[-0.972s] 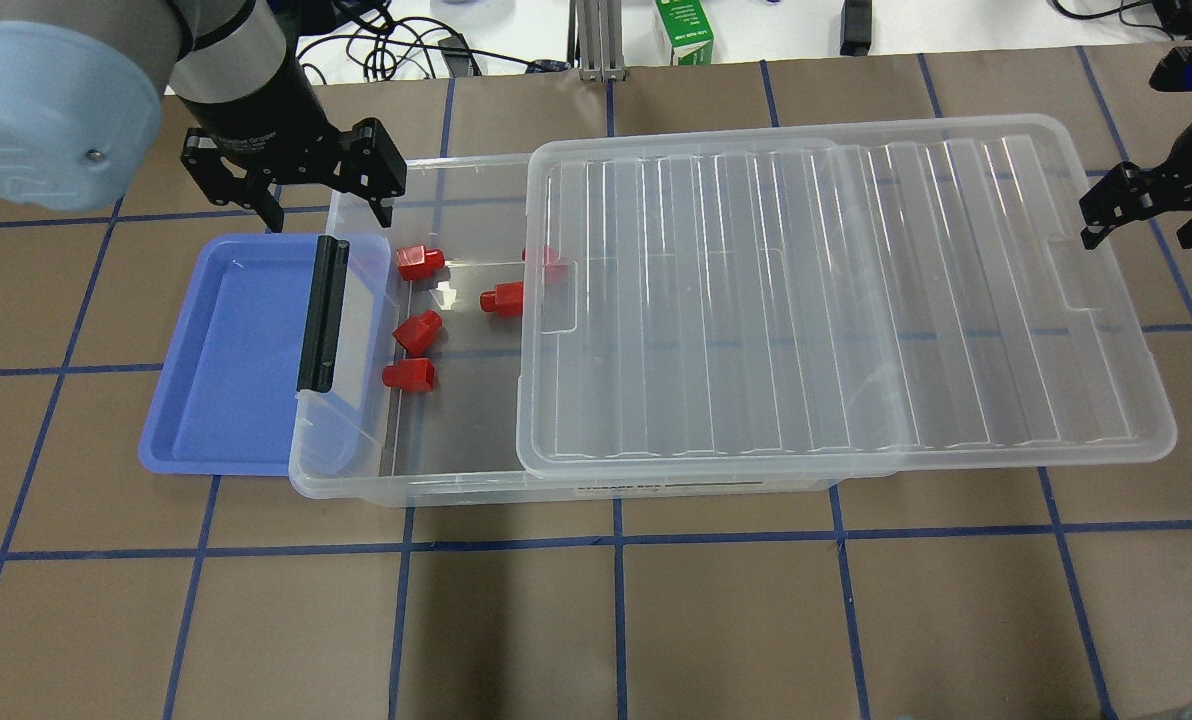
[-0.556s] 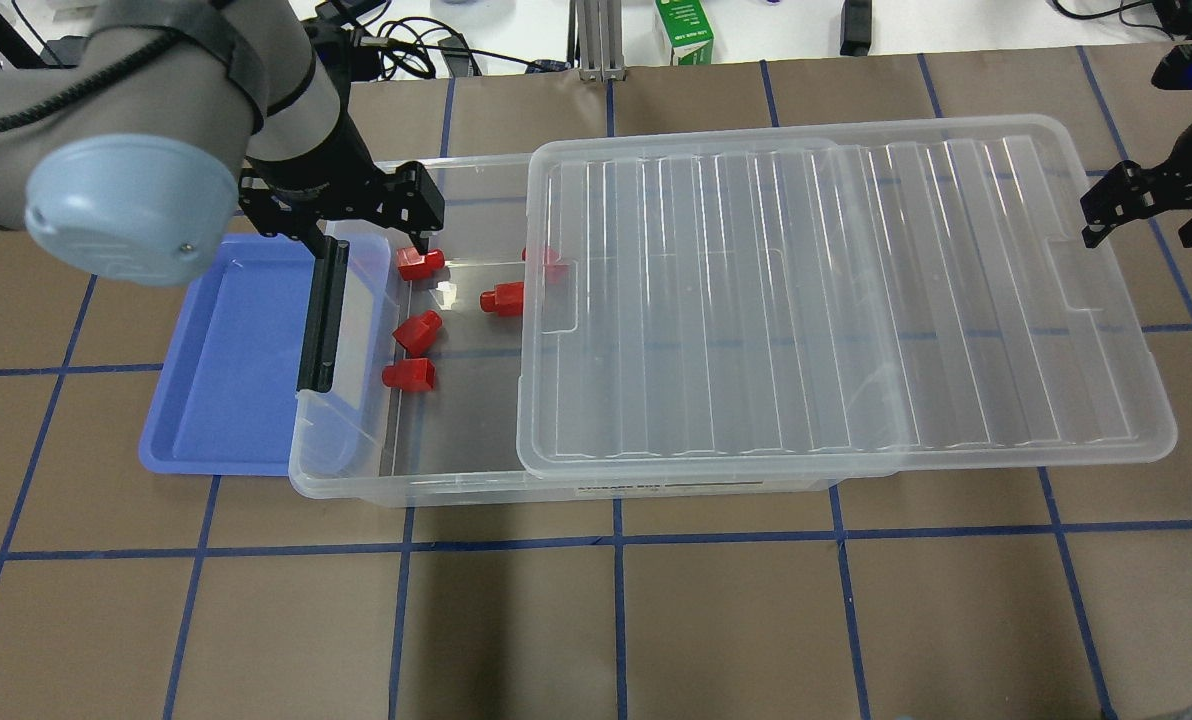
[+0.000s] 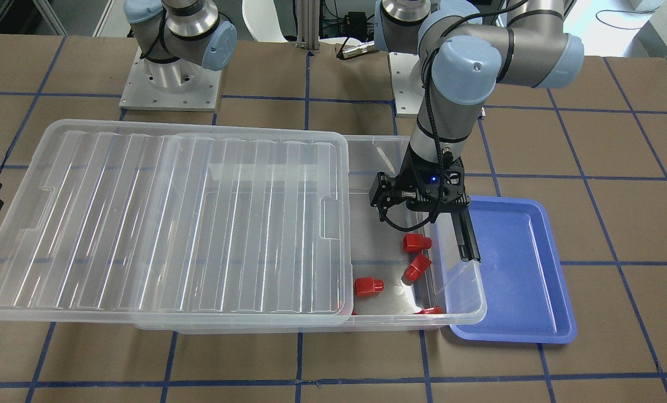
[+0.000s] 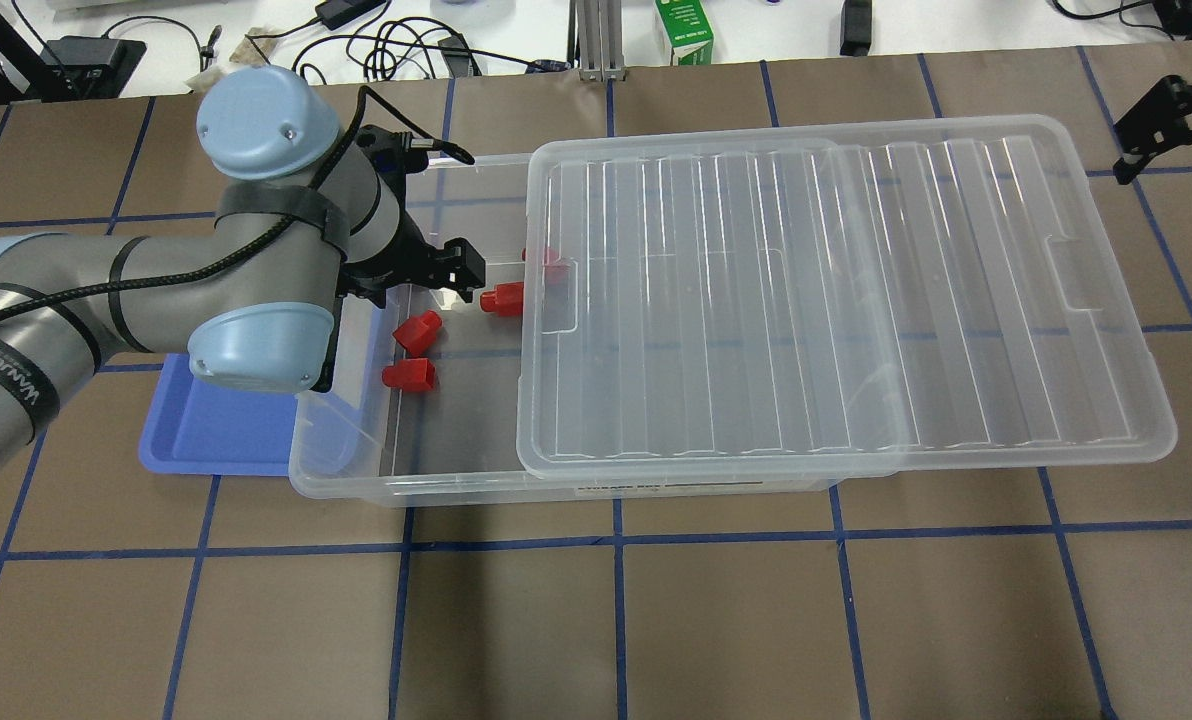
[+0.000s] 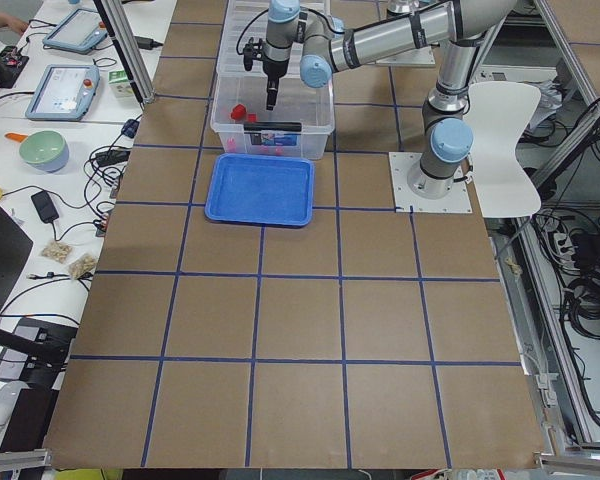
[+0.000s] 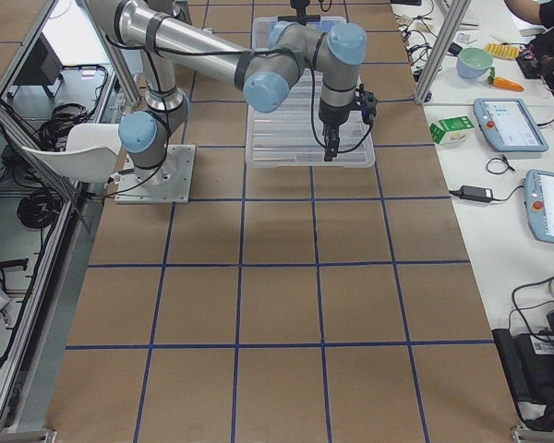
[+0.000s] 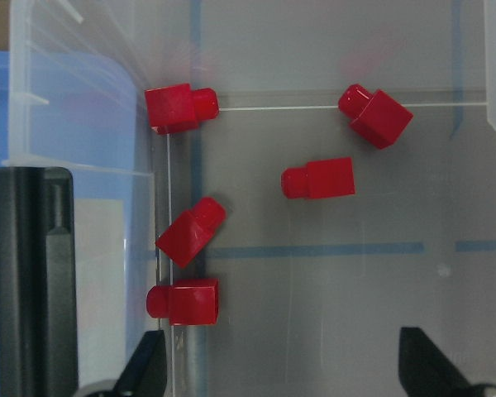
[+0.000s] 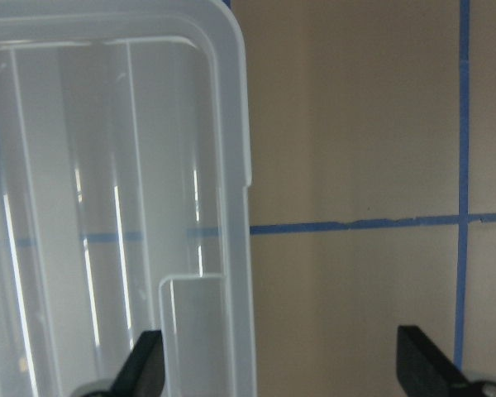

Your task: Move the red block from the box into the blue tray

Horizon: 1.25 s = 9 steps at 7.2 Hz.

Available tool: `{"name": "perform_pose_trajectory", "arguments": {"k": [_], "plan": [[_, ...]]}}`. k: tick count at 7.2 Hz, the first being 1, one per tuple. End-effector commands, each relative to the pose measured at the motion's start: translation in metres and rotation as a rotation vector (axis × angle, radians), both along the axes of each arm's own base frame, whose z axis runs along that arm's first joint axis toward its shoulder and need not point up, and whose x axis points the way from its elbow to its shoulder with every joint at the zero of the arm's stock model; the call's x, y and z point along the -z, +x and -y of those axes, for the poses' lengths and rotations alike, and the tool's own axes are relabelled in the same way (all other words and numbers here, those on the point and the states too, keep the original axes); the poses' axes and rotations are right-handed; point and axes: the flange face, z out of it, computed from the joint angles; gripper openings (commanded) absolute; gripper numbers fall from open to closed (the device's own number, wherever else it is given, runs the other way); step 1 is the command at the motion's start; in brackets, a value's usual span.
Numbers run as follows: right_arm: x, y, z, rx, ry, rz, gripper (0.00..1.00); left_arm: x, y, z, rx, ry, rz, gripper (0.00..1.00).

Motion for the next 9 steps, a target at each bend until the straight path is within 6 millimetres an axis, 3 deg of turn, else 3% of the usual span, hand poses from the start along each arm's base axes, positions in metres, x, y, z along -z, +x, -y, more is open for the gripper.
{"name": "perform_pose_trajectory", "arguments": {"k": [1,2,4,5,7,9], "plan": [[-0.063,0.015,-0.03,0.001,0.021,0.0,1.0,0.03,0.0,0.009,-0.045,0.01,-0.045,1.0],[-0.077,0.02,-0.042,0.004,0.009,-0.009,1.0,0.05,-0.004,0.02,-0.046,0.011,-0.072,1.0],[-0.081,0.026,-0.046,0.017,0.005,-0.003,1.0,0.074,-0.005,0.03,-0.112,-0.004,-0.093,1.0],[-0.079,0.054,-0.039,0.02,0.008,-0.012,1.0,0.083,-0.009,0.035,-0.108,-0.003,-0.127,1.0],[-0.077,0.142,-0.032,0.087,0.001,-0.018,1.0,0.101,-0.01,0.042,-0.11,-0.017,-0.131,1.0],[-0.073,0.225,-0.038,0.165,0.0,-0.017,1.0,0.109,-0.011,0.043,-0.108,-0.026,-0.132,1.0]]}}
